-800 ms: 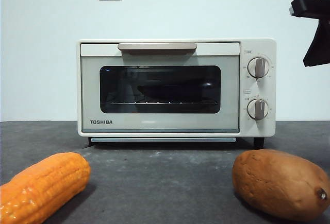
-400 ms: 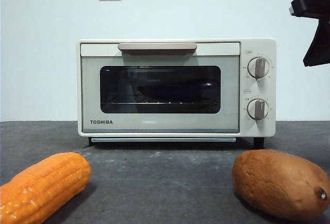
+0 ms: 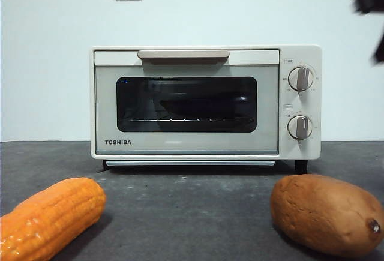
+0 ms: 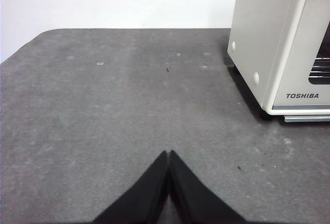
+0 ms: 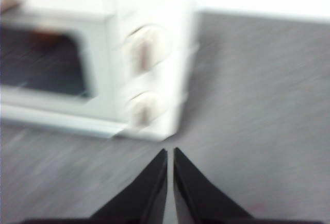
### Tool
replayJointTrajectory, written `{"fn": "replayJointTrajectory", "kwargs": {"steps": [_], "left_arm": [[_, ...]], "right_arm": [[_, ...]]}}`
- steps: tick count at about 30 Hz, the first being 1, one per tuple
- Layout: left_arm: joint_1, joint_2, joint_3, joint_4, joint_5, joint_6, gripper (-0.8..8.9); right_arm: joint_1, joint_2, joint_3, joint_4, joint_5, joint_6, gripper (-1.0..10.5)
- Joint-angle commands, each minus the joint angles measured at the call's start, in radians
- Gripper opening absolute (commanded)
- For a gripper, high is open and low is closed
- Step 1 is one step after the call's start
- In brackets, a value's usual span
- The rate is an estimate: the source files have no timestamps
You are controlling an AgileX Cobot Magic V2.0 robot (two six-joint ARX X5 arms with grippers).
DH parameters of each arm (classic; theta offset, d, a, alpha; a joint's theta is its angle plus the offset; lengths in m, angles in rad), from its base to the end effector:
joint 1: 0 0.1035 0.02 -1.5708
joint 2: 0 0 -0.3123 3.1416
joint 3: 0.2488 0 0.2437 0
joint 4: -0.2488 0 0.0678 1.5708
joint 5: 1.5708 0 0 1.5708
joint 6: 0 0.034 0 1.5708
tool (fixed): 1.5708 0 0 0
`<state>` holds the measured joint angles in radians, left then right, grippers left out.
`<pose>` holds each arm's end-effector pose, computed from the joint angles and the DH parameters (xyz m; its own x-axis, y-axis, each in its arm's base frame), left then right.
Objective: Take the eggplant from the table,put the eggplant in the oven
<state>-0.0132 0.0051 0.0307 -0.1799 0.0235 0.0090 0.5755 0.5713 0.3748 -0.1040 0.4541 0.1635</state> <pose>0.0429 -0.0014 0.1555 0.9875 -0.0365 -0.1536 0.0378 0.9993 0.0053 0.0875 0.0390 0.2560 0.9589 0.0992 -0.2660 -0.0953 0.9951 0.0274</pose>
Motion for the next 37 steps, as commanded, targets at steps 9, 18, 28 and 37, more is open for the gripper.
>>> {"fn": "replayJointTrajectory", "kwargs": {"steps": [9,18,28,37], "left_arm": [[0.002,-0.002,-0.027,-0.004,-0.002,0.005,0.06],[0.002,-0.002,-0.027,-0.004,-0.002,0.005,0.06],[0.002,-0.002,-0.027,-0.004,-0.002,0.005,0.06],[0.002,-0.002,-0.027,-0.004,-0.002,0.005,0.06]], "right_arm": [[-0.389,-0.332,-0.089,0.028,-0.092,-0.089,0.1],[-0.584,-0.5,-0.261,0.066,-0.401,-0.084,0.1],[-0.598,-0.568,-0.364,0.02,-0.458,-0.039,0.1],[-0.598,-0.568,-0.364,0.015,-0.454,-0.04,0.1]]}}
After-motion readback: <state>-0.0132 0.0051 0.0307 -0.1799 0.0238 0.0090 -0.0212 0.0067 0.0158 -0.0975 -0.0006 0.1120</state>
